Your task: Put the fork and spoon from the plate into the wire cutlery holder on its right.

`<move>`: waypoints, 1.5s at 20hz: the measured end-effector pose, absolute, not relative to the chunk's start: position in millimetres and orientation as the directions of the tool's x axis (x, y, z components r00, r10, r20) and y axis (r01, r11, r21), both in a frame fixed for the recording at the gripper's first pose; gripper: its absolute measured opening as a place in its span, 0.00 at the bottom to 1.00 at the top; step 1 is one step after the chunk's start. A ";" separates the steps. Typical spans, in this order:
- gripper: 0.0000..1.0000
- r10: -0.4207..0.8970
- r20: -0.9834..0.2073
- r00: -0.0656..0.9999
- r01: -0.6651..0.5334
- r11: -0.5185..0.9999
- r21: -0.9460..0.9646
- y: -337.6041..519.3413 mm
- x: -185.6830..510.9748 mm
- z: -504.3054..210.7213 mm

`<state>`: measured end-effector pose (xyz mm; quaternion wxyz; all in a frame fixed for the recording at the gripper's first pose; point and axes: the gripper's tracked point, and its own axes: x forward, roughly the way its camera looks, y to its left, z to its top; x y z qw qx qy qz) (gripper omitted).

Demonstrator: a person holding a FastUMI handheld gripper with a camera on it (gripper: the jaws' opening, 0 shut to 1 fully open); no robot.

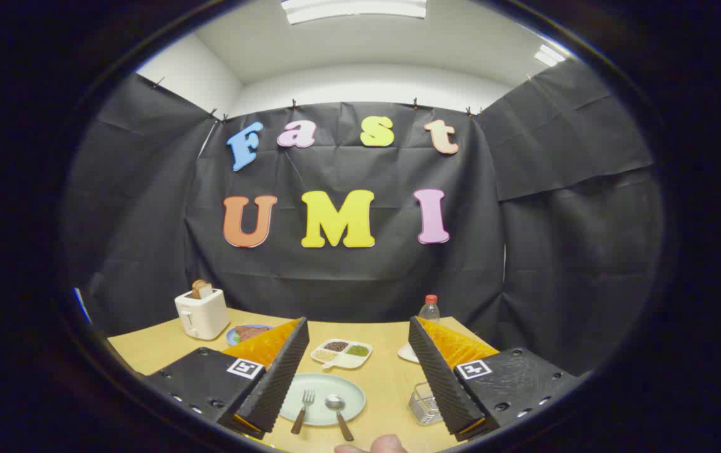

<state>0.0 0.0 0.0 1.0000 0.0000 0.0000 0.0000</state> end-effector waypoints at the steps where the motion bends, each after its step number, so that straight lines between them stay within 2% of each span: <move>1: 0.95 0.003 -0.003 1.000 -0.003 1.000 0.013 0.8 -1.6 -0.3; 10: 0.95 0.009 -0.037 0.999 -0.008 1.000 0.015 1.5 -2.1 -3.1; 19: 0.95 0.077 -0.113 0.991 -0.080 0.997 -0.022 3.6 11.3 7.2; 23: 0.95 0.125 -0.208 0.970 -0.140 0.989 -0.056 9.7 25.2 -14.3; 30: 0.95 0.162 -0.458 0.874 -0.200 0.979 -0.037 15.7 41.2 -74.9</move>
